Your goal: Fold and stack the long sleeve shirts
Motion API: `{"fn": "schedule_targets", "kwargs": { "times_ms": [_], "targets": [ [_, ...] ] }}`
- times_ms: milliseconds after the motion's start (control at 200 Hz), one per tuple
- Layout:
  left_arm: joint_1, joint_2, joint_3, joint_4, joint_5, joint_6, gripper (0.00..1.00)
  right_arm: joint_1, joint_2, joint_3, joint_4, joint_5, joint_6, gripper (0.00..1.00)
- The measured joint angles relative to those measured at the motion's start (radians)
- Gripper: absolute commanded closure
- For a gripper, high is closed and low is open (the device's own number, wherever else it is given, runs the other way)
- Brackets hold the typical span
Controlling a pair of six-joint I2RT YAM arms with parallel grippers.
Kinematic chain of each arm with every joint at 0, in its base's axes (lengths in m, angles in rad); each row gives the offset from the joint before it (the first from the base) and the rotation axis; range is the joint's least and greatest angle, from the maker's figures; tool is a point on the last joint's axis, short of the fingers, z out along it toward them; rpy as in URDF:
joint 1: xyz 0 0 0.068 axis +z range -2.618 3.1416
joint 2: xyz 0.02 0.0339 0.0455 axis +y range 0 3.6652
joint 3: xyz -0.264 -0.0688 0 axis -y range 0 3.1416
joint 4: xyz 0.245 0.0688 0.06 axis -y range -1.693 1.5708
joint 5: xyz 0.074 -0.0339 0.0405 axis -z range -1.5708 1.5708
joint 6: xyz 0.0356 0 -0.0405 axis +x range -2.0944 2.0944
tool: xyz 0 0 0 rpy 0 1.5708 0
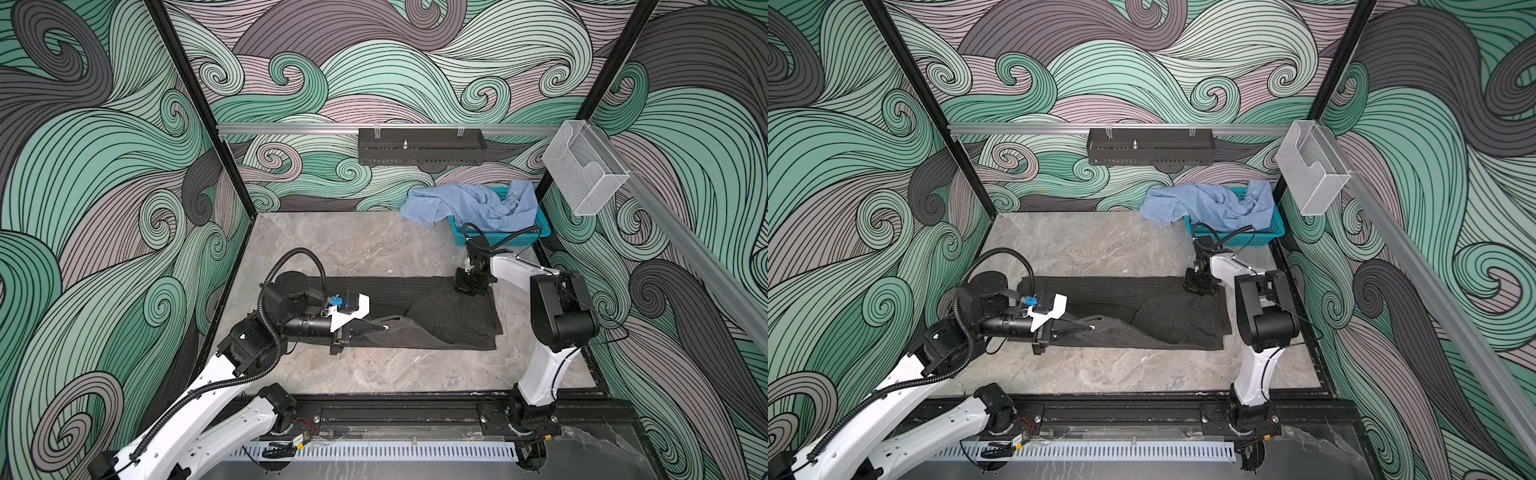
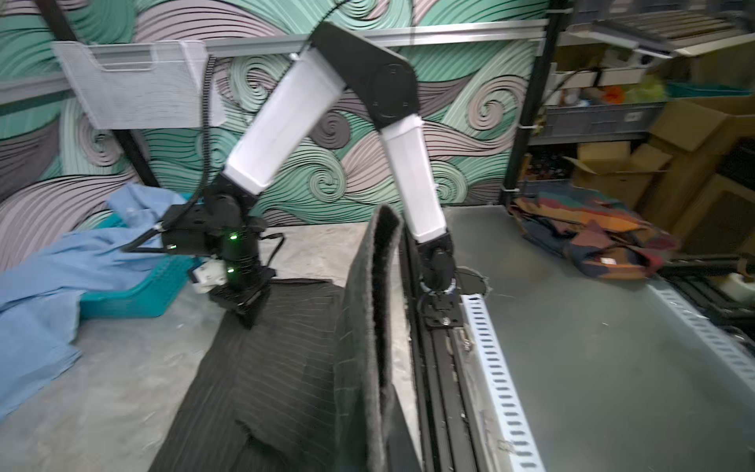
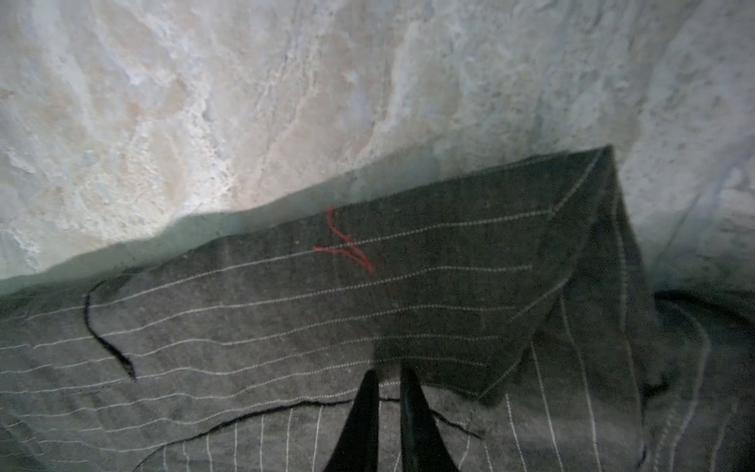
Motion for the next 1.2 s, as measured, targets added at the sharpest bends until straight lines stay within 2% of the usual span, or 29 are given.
{"fn": "schedule_targets", "kwargs": {
  "times_ms": [210, 400, 686, 871, 1201],
  "targets": [
    [0.164, 0.125, -0.065, 0.098, -0.238, -0.177, 1.00, 0.000, 0.001, 0.030, 0.002, 0.002, -0.001, 0.99],
    [0.317, 0.140, -0.177, 0.168, -0.371, -0.336, 1.00, -0.002, 0.015, 0.043, 0.002, 0.007, -0.001, 1.00],
    [0.406, 0.194, -0.190, 0.220, -0.475, -0.473, 1.00, -0.024, 0.053, 0.047, 0.002, 0.030, -0.002, 0.99],
    [0.451, 0.208, -0.193, 0.223, -0.591, -0.528, 1.00, -0.040, 0.056, 0.063, 0.002, 0.049, -0.004, 0.97],
    [0.481, 0.254, -0.247, 0.262, -0.806, -0.608, 1.00, -0.064, 0.115, 0.127, -0.003, 0.060, -0.004, 0.99]
  ]
}}
